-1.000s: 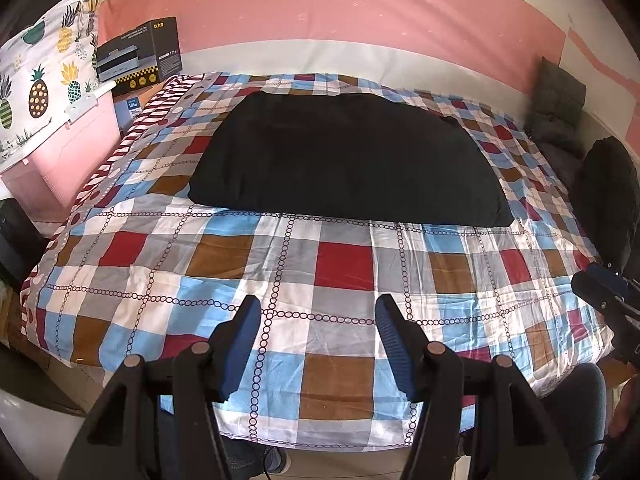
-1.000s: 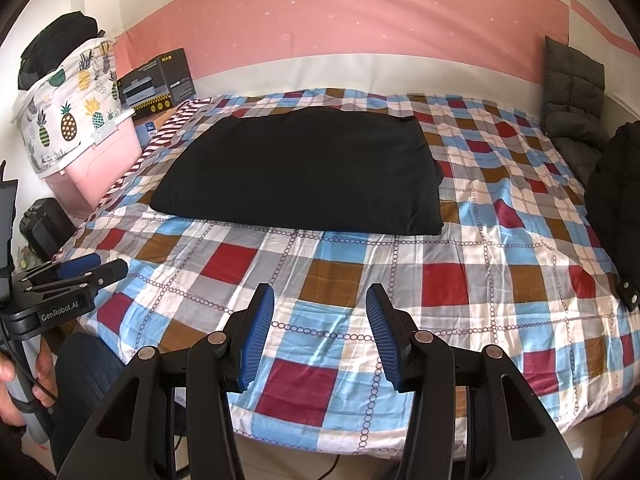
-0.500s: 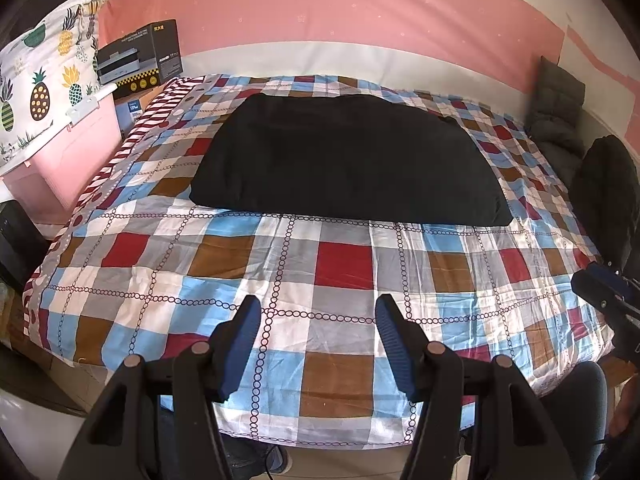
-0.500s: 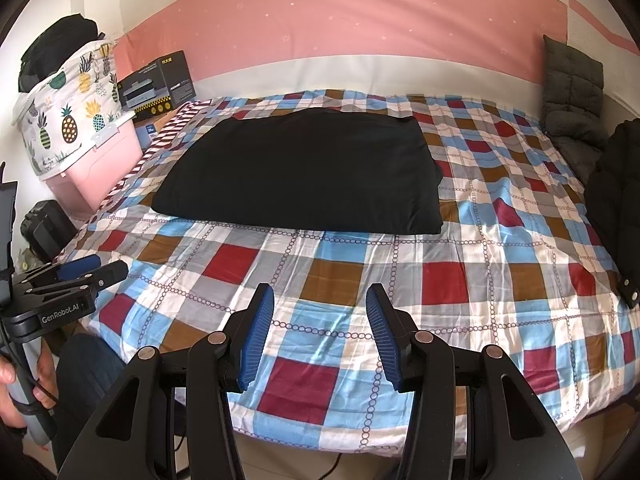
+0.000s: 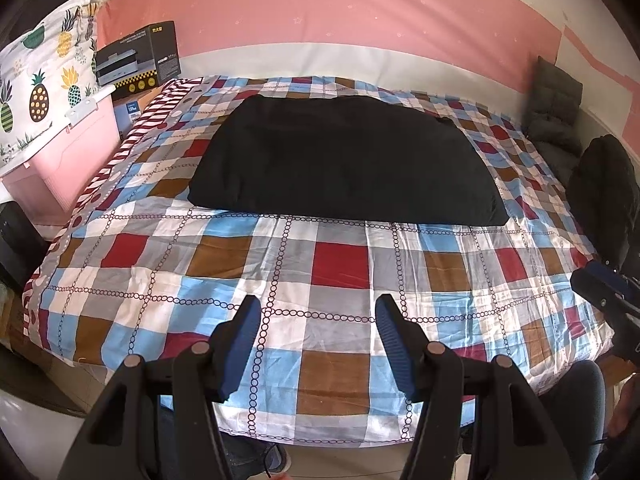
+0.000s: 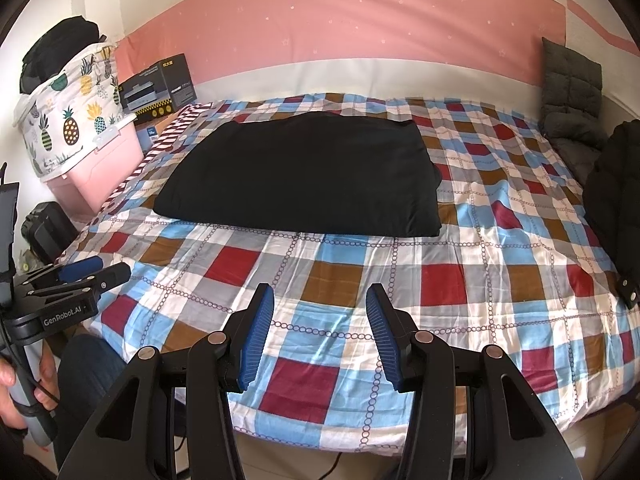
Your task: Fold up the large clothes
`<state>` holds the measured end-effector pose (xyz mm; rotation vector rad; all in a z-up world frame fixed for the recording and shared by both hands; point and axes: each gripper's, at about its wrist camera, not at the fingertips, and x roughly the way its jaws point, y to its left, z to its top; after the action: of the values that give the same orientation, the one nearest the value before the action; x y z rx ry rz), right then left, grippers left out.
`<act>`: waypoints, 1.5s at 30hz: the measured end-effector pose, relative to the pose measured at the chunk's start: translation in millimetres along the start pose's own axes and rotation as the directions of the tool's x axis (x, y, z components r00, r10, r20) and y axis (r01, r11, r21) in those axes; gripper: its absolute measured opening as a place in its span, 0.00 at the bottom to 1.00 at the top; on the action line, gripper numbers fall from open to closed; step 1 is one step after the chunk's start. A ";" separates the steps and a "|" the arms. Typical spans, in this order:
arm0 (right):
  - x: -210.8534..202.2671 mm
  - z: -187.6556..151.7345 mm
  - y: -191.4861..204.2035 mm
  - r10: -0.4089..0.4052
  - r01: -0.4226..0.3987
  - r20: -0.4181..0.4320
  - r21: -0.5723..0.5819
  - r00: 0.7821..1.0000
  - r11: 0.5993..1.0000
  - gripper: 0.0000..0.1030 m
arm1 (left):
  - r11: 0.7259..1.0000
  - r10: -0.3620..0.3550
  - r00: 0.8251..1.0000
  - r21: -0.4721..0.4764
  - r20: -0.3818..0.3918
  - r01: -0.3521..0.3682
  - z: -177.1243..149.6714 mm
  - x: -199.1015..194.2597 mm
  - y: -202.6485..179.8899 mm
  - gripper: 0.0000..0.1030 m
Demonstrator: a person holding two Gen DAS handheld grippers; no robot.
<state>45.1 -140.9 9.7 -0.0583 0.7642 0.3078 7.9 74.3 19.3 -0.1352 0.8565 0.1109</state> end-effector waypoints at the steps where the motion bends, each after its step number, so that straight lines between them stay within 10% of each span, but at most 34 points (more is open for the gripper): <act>1: 0.0 -0.1 0.8 0.000 0.000 0.000 -0.001 1.000 1.000 0.47 | 1.000 -0.001 1.000 -0.002 -0.001 0.001 0.0 -0.1 0.1 0.60; 45: -2.6 0.1 6.6 -0.006 0.006 0.003 0.003 1.000 1.000 0.47 | 0.999 0.033 0.999 0.015 -0.009 -0.033 -4.7 0.0 -7.5 0.60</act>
<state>41.4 -135.3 11.9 -0.0573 0.7610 0.3007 5.5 66.1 16.8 -0.1074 0.8689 0.1347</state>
